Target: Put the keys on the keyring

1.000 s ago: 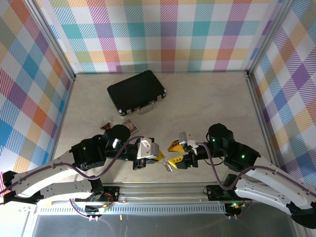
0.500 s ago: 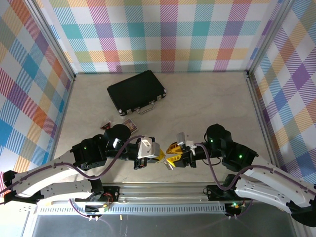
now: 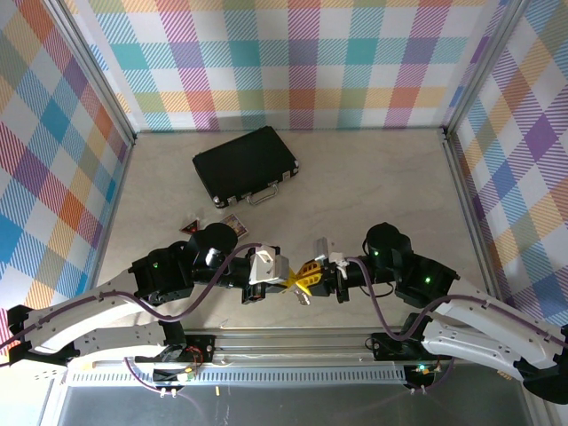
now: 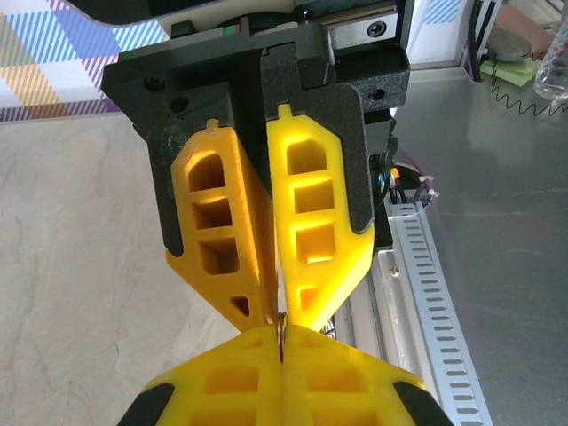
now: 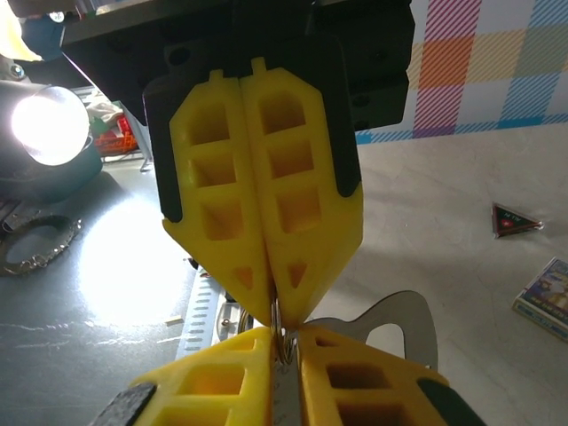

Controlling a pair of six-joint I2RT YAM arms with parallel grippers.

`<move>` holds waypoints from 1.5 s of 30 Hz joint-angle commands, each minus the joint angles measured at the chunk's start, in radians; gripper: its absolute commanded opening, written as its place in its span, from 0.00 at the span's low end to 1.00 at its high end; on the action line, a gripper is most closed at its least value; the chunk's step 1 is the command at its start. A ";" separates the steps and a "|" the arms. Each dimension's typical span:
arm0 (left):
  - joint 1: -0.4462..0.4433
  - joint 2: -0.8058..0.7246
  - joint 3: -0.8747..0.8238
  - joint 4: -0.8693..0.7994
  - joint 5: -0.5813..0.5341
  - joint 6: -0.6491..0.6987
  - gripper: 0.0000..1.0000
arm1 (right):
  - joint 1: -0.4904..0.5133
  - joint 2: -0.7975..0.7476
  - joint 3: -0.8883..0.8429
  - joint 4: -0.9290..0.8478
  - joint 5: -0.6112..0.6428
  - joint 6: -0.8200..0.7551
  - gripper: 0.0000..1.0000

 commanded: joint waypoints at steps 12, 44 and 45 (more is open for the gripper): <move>-0.010 -0.005 -0.024 0.073 -0.009 0.006 0.11 | 0.011 -0.027 -0.029 0.044 0.083 0.003 0.00; -0.010 -0.144 -0.245 0.351 -0.047 -0.185 0.71 | 0.010 -0.113 -0.081 0.196 0.210 0.102 0.00; -0.010 -0.145 -0.246 0.351 -0.044 -0.186 0.71 | 0.010 -0.112 -0.082 0.197 0.213 0.102 0.00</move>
